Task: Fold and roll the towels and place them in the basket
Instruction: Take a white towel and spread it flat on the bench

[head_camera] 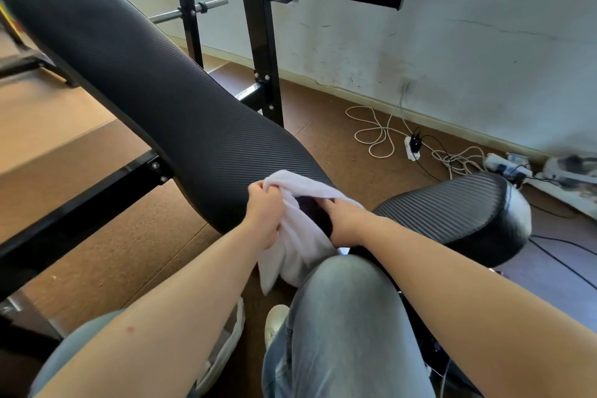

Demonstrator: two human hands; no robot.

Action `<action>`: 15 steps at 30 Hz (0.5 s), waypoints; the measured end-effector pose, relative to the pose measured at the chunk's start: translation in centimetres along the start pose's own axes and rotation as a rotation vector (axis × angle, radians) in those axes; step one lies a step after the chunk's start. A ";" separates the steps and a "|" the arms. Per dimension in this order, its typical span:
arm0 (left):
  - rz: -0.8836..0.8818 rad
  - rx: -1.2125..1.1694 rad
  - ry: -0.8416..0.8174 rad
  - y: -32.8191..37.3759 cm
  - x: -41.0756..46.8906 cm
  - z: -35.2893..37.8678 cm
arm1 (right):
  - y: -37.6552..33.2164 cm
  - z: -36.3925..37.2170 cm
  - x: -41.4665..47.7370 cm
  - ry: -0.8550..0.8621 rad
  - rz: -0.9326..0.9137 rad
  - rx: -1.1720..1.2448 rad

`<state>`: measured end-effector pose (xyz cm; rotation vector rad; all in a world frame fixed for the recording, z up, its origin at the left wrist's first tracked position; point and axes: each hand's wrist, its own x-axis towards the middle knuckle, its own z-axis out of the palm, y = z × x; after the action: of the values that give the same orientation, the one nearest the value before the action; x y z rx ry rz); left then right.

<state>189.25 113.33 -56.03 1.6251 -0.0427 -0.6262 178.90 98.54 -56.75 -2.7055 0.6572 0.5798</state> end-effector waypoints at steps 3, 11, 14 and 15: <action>0.054 0.114 -0.002 -0.2 1.0 -1.2 | 0.6 1.7 0.1 -0.072 0.045 0.060; 0.301 1.289 -0.337 -3.4 0.9 -2.2 | -0.6 1.6 0.6 0.018 -0.210 0.005; 0.287 1.448 -0.412 -4.5 1.2 -2.4 | -0.5 1.8 1.2 0.000 -0.208 0.038; 0.322 1.470 -0.385 -4.8 1.4 -2.5 | -0.3 1.8 1.3 0.015 -0.198 0.057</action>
<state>189.87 115.87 -60.95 2.7430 -1.2735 -0.6633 179.56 99.03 -58.85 -2.6827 0.3967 0.4835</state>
